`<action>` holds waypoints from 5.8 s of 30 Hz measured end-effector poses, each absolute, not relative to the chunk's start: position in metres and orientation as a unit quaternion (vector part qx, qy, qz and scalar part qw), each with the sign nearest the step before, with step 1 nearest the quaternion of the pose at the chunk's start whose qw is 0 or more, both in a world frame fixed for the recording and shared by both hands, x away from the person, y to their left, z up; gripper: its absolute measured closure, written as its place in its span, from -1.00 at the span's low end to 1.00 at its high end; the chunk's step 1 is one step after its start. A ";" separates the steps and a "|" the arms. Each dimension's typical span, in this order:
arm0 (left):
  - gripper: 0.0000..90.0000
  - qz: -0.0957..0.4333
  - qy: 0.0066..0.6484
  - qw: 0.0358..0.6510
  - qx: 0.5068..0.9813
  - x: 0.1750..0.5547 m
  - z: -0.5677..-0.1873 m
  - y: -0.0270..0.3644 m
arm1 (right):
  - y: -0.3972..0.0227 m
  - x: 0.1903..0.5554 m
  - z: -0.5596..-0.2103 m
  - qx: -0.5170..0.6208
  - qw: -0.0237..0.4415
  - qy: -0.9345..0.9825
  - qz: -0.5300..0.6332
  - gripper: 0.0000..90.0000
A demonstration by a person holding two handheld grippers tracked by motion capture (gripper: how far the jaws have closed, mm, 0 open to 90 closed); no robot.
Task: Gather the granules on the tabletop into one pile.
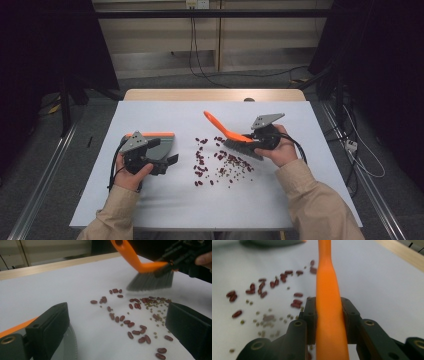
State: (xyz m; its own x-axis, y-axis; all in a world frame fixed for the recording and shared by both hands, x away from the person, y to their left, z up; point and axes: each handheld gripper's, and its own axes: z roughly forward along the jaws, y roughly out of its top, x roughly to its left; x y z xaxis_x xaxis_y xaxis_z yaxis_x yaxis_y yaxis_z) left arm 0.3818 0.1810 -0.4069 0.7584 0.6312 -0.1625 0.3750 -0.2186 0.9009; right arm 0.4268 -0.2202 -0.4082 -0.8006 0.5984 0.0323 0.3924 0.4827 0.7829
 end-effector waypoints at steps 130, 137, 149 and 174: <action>-0.87 0.131 0.359 0.527 0.759 0.375 -0.413 0.216 | -0.169 0.449 -0.414 0.127 0.121 0.903 0.393 0.58; -0.87 0.127 0.356 0.524 0.763 0.376 -0.415 0.214 | -0.191 0.440 -0.432 0.154 0.119 0.903 0.384 0.58; -0.87 0.131 0.355 0.524 0.763 0.374 -0.414 0.213 | -0.188 0.409 -0.432 0.120 0.107 0.905 0.394 0.58; -0.87 0.129 0.358 0.523 0.763 0.375 -0.416 0.216 | -0.139 0.438 -0.434 0.078 0.105 0.910 0.394 0.58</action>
State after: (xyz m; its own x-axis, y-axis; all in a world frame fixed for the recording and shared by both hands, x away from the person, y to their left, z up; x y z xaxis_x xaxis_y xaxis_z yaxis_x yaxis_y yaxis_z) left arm 0.3754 0.2155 -0.4157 0.7108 0.6807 -0.1774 0.4110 -0.1973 0.8900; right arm 0.4378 -0.1390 -0.4344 -0.9659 0.2239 -0.1301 0.0582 0.6772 0.7335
